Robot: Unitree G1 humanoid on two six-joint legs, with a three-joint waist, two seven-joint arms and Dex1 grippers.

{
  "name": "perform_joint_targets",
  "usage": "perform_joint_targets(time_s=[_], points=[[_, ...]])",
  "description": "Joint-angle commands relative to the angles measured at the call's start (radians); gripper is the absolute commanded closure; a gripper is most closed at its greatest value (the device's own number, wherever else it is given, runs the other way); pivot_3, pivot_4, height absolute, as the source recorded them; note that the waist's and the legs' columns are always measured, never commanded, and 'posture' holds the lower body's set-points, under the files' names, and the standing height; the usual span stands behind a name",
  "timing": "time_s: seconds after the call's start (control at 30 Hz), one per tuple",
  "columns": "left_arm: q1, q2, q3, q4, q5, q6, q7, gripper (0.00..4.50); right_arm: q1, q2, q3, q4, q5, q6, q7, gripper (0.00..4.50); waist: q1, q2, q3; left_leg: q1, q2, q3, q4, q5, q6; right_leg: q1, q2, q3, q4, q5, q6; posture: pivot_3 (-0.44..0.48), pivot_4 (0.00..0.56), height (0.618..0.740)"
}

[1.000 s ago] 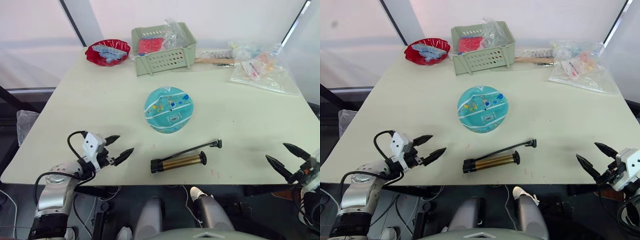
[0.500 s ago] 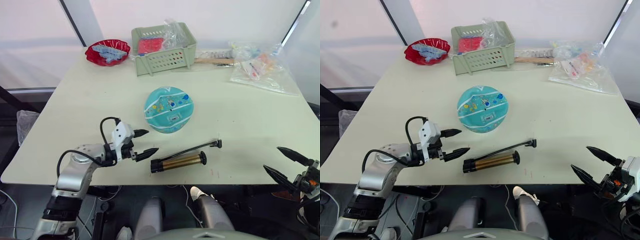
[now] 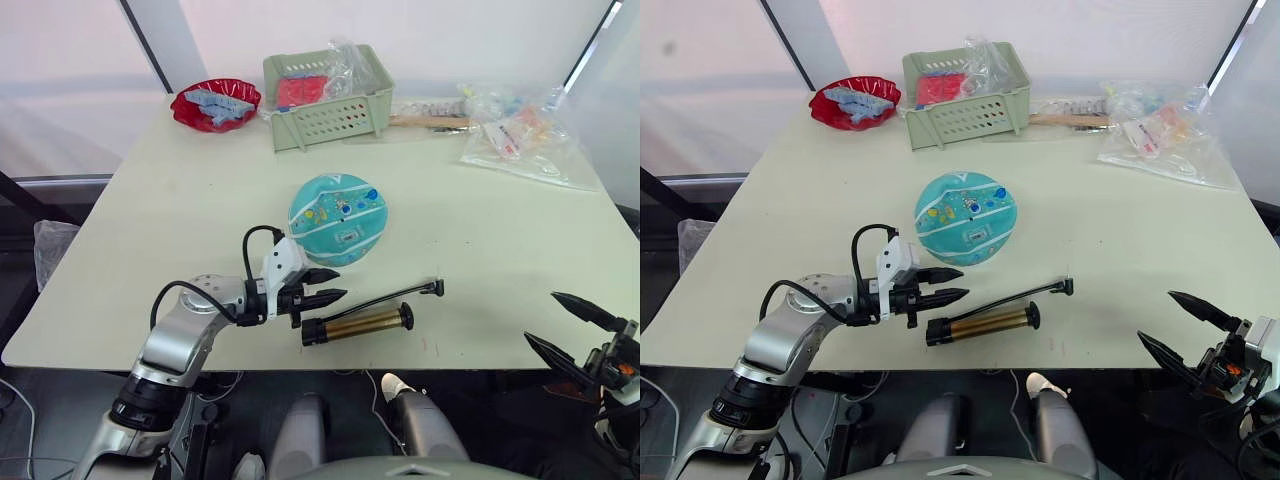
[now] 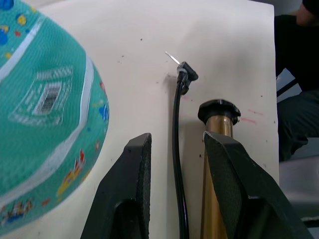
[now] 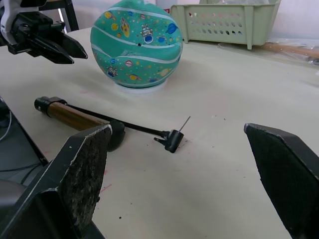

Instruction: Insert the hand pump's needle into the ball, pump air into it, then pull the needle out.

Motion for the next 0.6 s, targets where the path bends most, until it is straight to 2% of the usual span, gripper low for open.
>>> perform_joint_targets(time_s=[0.03, 0.2, 0.6], points=[[-0.051, -0.029, -0.066, -0.047, 0.028, 0.02, 0.019, 2.69, -0.005, -0.003, -0.018, -0.036, 0.017, -0.013, 0.005, 0.0, 0.0, 0.0, 0.0, 0.0, 0.0, 0.0, 0.0, 0.0, 0.0, 0.0, 0.0, 0.0, 0.0, 0.0, 0.0, 0.0, 0.15, 0.736], [-0.128, -0.076, -0.167, -0.031, 0.106, 0.033, 0.058, 2.69, -0.004, -0.006, -0.02, -0.035, 0.011, -0.017, 0.009, 0.0, 0.002, 0.0, 0.0, 0.0, 0.0, 0.0, 0.0, 0.0, 0.0, 0.0, 0.0, 0.0, 0.0, 0.002, 0.003, 0.0, 0.15, 0.736], [-0.232, -0.155, -0.286, 0.046, 0.242, 0.069, 0.125, 2.69, 0.048, -0.001, -0.035, -0.09, 0.013, -0.025, -0.001, 0.0, 0.001, 0.0, 0.0, 0.0, 0.0, -0.001, 0.001, 0.0, 0.0, 0.0, 0.001, 0.0, 0.0, 0.002, 0.003, 0.0, 0.15, 0.736]])
